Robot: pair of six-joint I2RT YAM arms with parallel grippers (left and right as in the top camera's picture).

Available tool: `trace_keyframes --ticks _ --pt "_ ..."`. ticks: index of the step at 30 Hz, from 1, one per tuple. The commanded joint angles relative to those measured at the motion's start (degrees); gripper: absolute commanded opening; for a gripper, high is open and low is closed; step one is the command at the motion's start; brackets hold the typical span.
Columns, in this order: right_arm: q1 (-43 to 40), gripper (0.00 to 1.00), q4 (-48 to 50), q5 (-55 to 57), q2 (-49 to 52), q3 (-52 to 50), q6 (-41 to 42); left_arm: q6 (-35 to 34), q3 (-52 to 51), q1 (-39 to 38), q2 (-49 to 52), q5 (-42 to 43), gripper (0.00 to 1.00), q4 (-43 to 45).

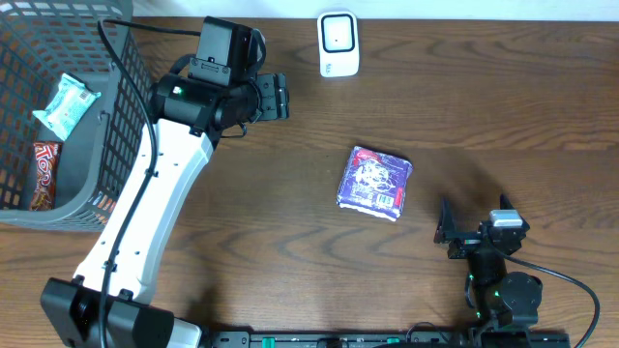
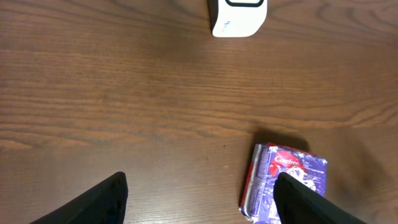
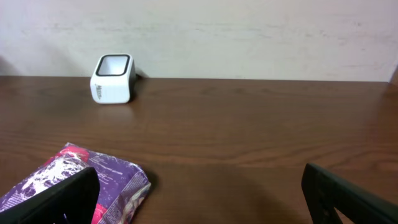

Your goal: Scan the item barcode

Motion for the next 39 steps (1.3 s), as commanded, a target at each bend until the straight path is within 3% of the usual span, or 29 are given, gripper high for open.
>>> trace_keyframes --ticks 1,10,13,16,39 --pt "0.5 0.99 -0.2 0.3 -0.2 -0.1 -0.4 1.6 -0.2 0.3 -2.3 -0.6 0.76 0.1" --pt "0.5 0.99 -0.2 0.3 -0.2 -0.1 -0.4 1.6 -0.2 0.3 -2.4 -0.6 0.87 -2.1" --pt "0.5 0.99 -0.2 0.3 -0.2 -0.1 -0.4 1.6 -0.2 0.3 -2.4 -0.6 0.97 -2.8" --pt "0.5 0.99 -0.2 0.3 -0.2 -0.1 -0.4 1.6 -0.2 0.3 -2.4 -0.6 1.0 -3.8" --pt "0.5 0.99 -0.2 0.3 -0.2 -0.1 -0.4 1.6 -0.2 0.3 -2.4 -0.6 0.98 -12.7"
